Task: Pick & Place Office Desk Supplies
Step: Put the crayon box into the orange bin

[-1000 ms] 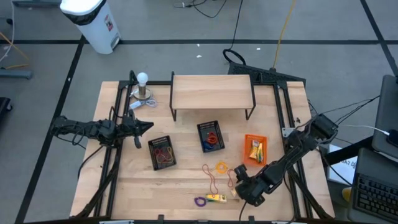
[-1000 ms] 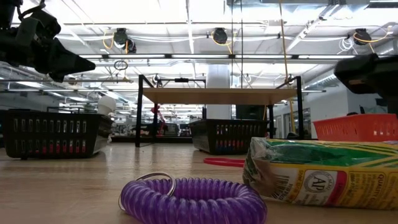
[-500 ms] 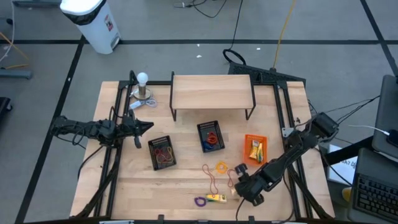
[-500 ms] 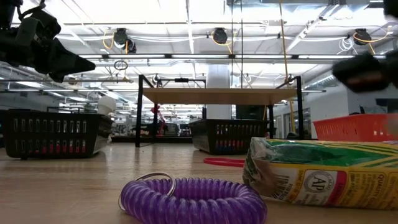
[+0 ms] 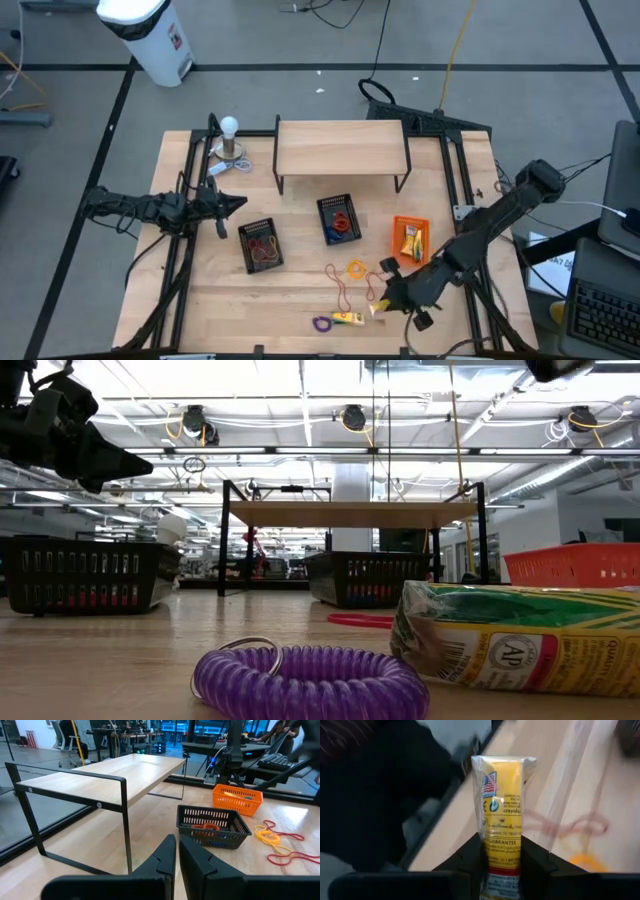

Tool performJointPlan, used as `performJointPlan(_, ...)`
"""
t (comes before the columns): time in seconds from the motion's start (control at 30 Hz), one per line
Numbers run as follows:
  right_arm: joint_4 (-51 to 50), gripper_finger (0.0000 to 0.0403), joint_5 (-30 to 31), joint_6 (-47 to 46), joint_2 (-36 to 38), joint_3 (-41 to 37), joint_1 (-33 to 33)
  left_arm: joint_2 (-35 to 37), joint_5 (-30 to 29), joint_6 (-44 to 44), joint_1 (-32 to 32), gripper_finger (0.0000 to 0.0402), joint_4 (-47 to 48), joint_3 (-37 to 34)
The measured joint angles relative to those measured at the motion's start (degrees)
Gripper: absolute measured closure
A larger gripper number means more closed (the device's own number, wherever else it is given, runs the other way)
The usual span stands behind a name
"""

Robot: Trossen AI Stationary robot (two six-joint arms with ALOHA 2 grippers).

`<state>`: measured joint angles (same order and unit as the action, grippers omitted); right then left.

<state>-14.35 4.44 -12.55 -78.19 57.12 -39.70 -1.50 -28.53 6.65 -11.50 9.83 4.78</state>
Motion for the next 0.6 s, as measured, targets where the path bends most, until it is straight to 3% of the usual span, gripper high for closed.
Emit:
performJointPlan(0.17, 0.9, 0.0334, 0.0, 4.8, 7.3, 0.0, 1.1, 0.0, 0.0, 0.0, 0.0, 0.0380, 0.3, 0.0)
performJointPlan(0.4, 2.8, 0.0312, 0.0, 7.6, 17.0, -0.2, 3.3, 0.0, 0.0, -0.2, 0.0, 0.0380, 0.2, 0.0)
performJointPlan(0.6, 5.5, 0.0319, -0.2, 8.8, 25.1, -3.0, 5.4, 0.0, 0.0, -0.4, 0.0, 0.0380, 0.2, 0.0)
